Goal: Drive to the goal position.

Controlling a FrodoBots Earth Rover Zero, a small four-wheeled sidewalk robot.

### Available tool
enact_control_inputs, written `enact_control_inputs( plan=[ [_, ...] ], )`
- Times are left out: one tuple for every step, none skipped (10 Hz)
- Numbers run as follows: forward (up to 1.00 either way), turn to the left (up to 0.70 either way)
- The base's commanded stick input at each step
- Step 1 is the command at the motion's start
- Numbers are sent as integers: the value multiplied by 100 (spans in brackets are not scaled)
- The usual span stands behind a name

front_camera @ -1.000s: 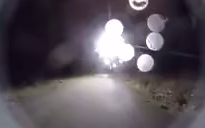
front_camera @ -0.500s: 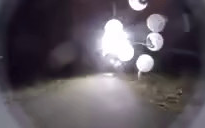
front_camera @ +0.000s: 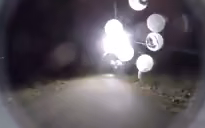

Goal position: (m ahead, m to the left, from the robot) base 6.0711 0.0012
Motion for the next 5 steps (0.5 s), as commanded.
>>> enact_control_inputs(
  plan=[
    [70,13],
    [70,9],
    [70,5],
    [70,4],
    [70,4]
  ],
)
